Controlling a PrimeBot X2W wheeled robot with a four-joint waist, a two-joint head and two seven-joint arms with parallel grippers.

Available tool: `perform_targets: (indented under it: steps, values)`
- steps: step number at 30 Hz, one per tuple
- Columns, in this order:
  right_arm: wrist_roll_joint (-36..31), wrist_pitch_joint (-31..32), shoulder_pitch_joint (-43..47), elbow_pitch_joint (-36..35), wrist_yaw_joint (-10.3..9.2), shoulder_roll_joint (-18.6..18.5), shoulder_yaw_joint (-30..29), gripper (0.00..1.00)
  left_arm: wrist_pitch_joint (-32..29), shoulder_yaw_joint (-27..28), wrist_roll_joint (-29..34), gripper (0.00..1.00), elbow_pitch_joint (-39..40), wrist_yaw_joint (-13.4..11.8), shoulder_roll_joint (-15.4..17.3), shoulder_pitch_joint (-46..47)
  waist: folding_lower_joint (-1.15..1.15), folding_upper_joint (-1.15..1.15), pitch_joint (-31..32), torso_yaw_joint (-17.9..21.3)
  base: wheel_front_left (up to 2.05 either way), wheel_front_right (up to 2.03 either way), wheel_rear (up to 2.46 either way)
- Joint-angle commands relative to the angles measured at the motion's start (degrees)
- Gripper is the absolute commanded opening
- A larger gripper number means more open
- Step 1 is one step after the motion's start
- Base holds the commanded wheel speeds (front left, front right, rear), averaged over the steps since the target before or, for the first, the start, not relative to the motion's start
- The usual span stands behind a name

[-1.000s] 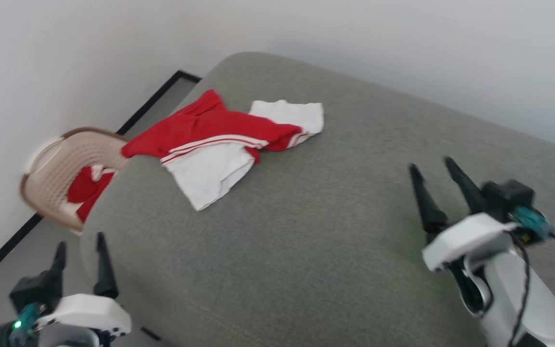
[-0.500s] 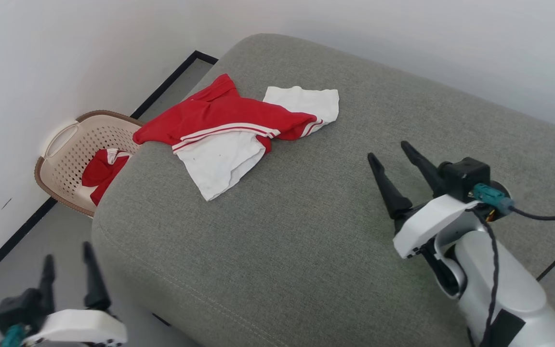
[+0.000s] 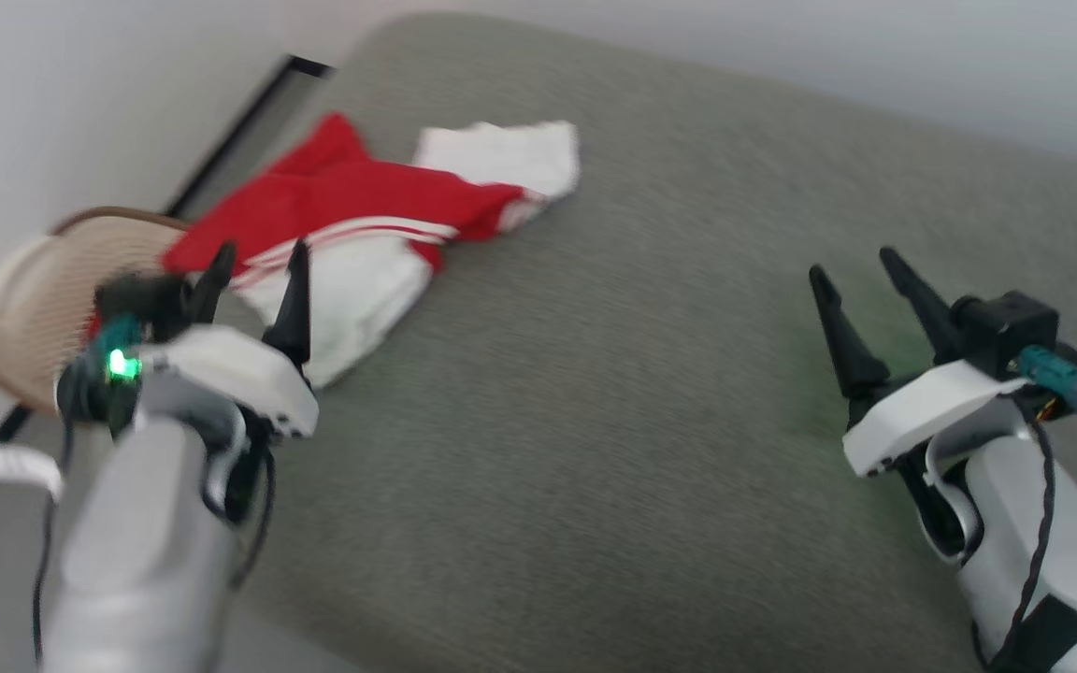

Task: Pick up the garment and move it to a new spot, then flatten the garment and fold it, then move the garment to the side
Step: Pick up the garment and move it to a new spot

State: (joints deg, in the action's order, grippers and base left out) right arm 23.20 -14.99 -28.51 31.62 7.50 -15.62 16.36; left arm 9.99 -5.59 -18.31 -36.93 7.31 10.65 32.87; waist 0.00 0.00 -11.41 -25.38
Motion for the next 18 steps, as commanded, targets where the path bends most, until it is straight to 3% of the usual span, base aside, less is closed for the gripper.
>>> perform_targets:
  steps: [1, 2, 6, 11, 18]
  values:
    - [-0.1, -0.3, -0.6, -0.3, -0.02, -0.1, -0.1, 1.00, 0.1, -0.3, 0.2, 1.00, -0.1, 0.2, 0.3, 0.6, 0.00, 0.00, -4.7, 4.7, 0.00, 0.00, 0.00]
    - [-0.4, -0.3, -1.7, -0.9, -0.02, -0.1, -0.3, 1.00, -2.5, -2.8, -3.6, 1.00, -3.3, 0.0, 4.6, 5.1, 0.00, 0.00, -7.1, 7.1, 0.00, 0.00, 0.00]
    - [-0.6, -0.3, -2.7, -1.4, -0.01, -0.3, -0.6, 1.00, -8.8, -8.3, -10.1, 1.00, -7.2, 0.1, 7.9, 10.3, 0.00, 0.00, -9.9, 10.1, 0.00, 0.00, 0.00]
    - [-1.1, -0.3, -4.7, -2.4, -0.01, -0.2, -0.4, 1.00, -20.0, -15.4, -20.8, 1.00, -10.3, 0.1, 14.5, 14.9, 0.00, 0.00, -13.4, 14.3, 0.00, 0.00, 0.00]
    - [-2.1, -0.2, -6.5, -3.3, -0.02, -1.1, 1.1, 1.00, -30.8, -20.7, -32.5, 1.00, -12.5, 0.1, 19.3, 17.3, 0.00, 0.00, -16.9, 17.7, 0.00, 0.00, 0.00]
